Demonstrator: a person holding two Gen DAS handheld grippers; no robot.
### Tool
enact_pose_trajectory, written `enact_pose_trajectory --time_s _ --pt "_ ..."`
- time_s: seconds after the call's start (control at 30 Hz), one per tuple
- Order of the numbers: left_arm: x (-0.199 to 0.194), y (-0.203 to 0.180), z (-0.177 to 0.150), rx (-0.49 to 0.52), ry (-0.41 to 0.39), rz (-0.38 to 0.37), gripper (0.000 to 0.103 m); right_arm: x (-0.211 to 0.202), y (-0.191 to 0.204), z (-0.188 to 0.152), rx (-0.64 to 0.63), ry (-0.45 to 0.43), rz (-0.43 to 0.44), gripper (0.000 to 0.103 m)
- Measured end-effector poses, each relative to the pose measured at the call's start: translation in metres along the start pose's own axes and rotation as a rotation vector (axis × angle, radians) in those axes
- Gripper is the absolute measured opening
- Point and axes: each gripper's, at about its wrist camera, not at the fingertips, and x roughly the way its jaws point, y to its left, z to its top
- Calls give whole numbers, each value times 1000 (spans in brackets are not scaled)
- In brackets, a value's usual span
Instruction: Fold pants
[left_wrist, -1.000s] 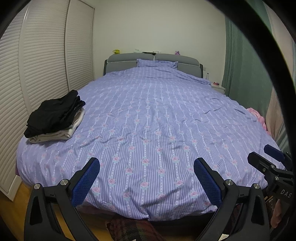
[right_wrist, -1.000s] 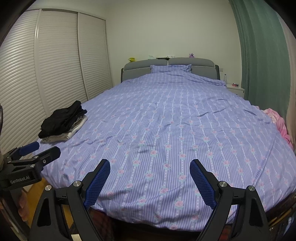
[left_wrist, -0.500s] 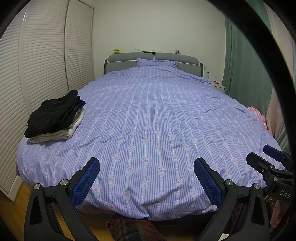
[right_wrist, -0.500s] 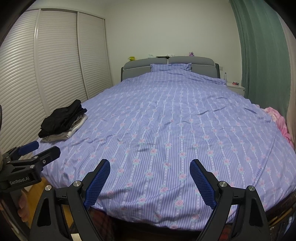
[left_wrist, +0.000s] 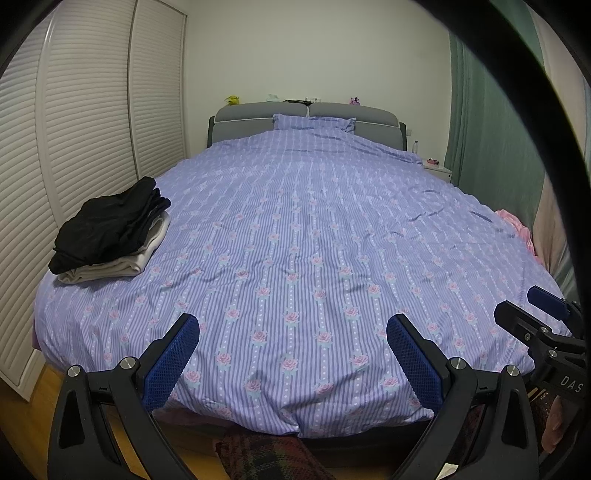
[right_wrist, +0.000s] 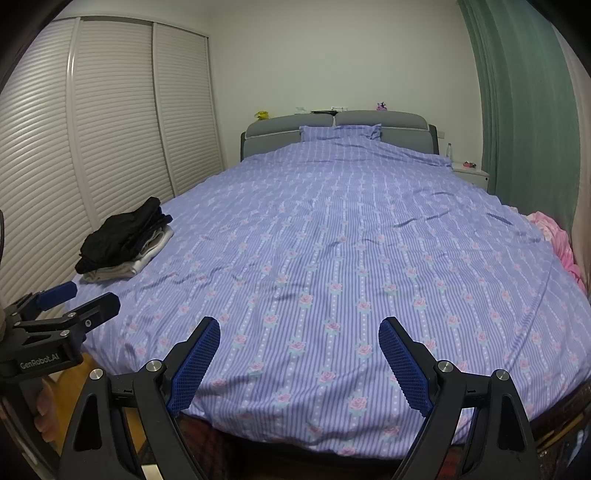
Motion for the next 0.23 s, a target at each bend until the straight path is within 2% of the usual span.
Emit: enact_pose_trajectory --time_s 0.23 --pt "4 1 -1 2 9 2 103 2 -1 -1 2 8 -3 89"
